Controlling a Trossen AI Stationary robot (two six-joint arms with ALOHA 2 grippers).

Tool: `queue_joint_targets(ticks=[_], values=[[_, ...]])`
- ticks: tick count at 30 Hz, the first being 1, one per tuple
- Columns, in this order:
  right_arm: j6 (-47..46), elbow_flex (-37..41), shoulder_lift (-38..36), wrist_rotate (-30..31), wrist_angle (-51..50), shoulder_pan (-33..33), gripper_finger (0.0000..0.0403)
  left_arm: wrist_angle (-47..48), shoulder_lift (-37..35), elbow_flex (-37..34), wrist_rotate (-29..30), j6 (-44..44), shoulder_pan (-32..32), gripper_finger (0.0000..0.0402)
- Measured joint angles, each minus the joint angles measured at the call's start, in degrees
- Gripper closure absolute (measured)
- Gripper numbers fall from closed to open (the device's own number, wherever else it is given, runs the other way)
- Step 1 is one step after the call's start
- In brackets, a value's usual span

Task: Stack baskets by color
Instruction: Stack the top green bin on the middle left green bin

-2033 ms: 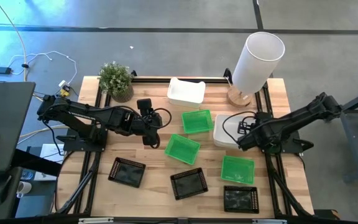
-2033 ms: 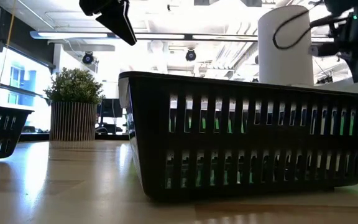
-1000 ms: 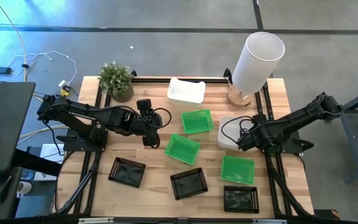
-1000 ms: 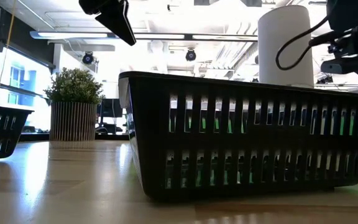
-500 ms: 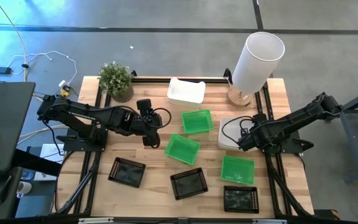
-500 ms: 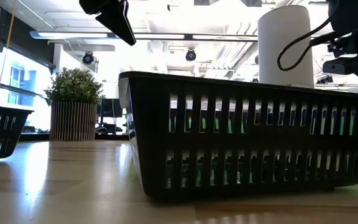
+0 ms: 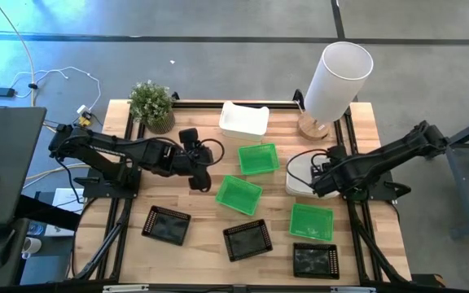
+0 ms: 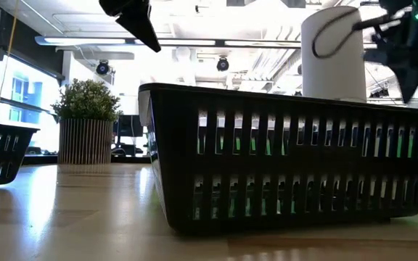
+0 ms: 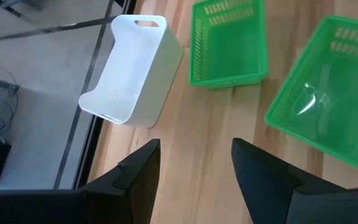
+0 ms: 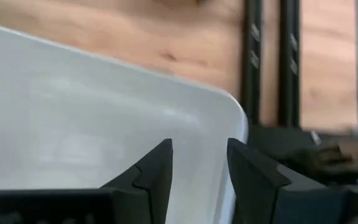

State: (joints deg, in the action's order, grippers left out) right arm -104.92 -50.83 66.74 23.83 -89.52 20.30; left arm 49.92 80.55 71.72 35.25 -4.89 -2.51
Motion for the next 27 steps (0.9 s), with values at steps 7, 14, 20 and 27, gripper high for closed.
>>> queue_joint_targets(ticks=[7, 14, 20, 27], values=[[3.58, -4.01, 0.0, 5.54, 0.54, -0.01, 0.0263, -0.06, 0.0, 0.0, 0.0, -0.5, 2.38, 0.0218], [13.65, -5.12, 0.0, 4.61, 9.15, -0.01, 0.0263, -0.06, 0.0, 0.0, -0.11, -0.5, 5.35, 0.0218], [31.71, -5.12, 0.0, 3.18, 25.49, -0.01, 0.0263, -0.07, 0.0, 0.0, -3.93, -0.97, 8.65, 0.0218], [46.6, -5.12, 0.02, -3.76, 38.77, 1.45, 0.0263, -0.06, 0.0, 0.0, -8.97, -3.48, 11.41, 0.0218]])
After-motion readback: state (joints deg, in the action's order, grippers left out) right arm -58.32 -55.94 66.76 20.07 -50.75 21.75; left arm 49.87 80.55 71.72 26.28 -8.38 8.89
